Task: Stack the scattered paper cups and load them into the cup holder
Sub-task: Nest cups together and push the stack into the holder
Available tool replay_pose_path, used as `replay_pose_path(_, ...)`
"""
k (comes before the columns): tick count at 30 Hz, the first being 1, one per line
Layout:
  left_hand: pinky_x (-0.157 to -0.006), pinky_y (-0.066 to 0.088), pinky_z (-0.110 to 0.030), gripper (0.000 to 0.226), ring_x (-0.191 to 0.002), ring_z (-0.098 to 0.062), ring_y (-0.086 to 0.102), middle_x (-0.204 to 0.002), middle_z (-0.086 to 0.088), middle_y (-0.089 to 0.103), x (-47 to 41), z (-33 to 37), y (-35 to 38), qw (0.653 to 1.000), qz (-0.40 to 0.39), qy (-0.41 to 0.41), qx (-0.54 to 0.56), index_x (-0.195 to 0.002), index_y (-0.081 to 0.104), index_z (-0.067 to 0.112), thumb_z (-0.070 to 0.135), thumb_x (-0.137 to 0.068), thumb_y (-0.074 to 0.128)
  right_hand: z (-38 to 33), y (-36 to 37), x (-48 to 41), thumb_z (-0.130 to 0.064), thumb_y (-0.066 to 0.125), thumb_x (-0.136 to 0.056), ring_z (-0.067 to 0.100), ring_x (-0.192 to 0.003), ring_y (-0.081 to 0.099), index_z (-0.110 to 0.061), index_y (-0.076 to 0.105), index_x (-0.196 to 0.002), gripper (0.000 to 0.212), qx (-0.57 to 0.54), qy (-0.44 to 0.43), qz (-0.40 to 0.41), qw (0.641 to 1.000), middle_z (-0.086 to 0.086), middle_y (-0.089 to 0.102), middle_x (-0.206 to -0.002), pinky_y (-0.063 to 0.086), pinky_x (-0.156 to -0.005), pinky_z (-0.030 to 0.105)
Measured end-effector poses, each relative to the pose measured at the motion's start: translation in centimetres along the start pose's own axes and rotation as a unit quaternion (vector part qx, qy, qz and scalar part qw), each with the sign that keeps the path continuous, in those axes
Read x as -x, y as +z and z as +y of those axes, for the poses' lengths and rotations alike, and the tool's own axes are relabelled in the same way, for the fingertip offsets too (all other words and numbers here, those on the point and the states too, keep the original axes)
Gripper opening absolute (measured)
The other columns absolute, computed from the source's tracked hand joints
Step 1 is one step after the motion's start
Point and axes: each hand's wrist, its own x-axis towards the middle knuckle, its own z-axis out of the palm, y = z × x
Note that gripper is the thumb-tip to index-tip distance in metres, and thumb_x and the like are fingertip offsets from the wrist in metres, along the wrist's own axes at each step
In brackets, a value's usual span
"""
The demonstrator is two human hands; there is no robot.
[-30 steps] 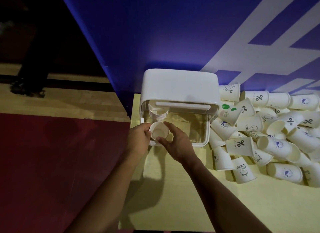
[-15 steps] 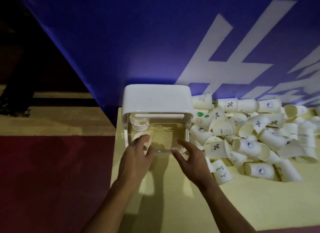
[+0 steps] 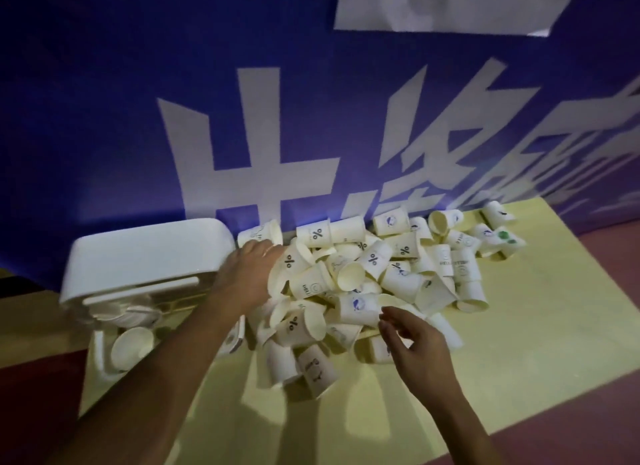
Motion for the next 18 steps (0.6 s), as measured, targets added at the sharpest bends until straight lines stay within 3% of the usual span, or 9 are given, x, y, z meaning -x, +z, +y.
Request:
replay_pose_path(5, -0.098, 0.049, -0.034, 0.051, -0.117, -0.014, 0.061, -0.133, 0.010, 0.064, -0.8, -1.1, 0.9, 0.993, -0.045, 0.032, -0.103, -0.135, 0.053, 0.037, 0.046, -0.087, 0.069, 3.4, -4.2, -4.0, -0.024, 0.073, -0.094, -0.007, -0.092, 0.065, -0.029, 0.074, -0.113, 0.020, 0.016, -0.011, -0.008, 1.000, -0.020, 0.074, -0.099, 0.051, -0.074, 0.015)
replay_pose_path(10, -0.097, 0.049, -0.036, 0.069, -0.117, -0.016, 0.063, -0.134, 0.009, 0.065, -1.1, -0.5, 1.1, 0.995, -0.047, -0.004, -0.088, -0.142, 0.054, 0.034, 0.045, -0.078, 0.077, 5.5, -6.8, -9.0, -0.024, 0.071, -0.095, -0.012, -0.092, 0.062, -0.021, 0.073, -0.121, 0.027, 0.041, -0.041, -0.040, 0.998, -0.014, 0.073, -0.105, 0.044, -0.076, 0.004)
replay_pose_path(14, -0.090, 0.051, -0.040, 0.072, -0.108, -0.023, 0.068, -0.127, 0.003, 0.069, -1.5, 0.3, 1.2, 0.996, -0.049, -0.009, -0.076, -0.135, 0.063, 0.026, 0.033, -0.068, 0.087, 7.2, -8.3, -12.4, -0.032, 0.072, -0.093, 0.005, -0.097, 0.064, -0.019, 0.070, -0.126, 0.035, 0.076, -0.046, -0.040, 0.995, -0.007, 0.073, -0.116, 0.052, -0.086, 0.027)
replay_pose_path(18, -0.081, 0.050, -0.034, 0.061, -0.099, -0.022, 0.068, -0.115, 0.004, 0.074, -1.7, 1.2, 0.4, 0.997, -0.060, -0.054, 0.001, -0.125, 0.063, 0.029, 0.038, -0.069, 0.085, 8.4, -9.1, -15.5, -0.035, 0.076, -0.090, 0.015, -0.109, 0.062, -0.015, 0.065, -0.131, 0.047, 0.086, -0.029, -0.011, 0.996, 0.000, 0.069, -0.125, 0.048, -0.090, 0.031)
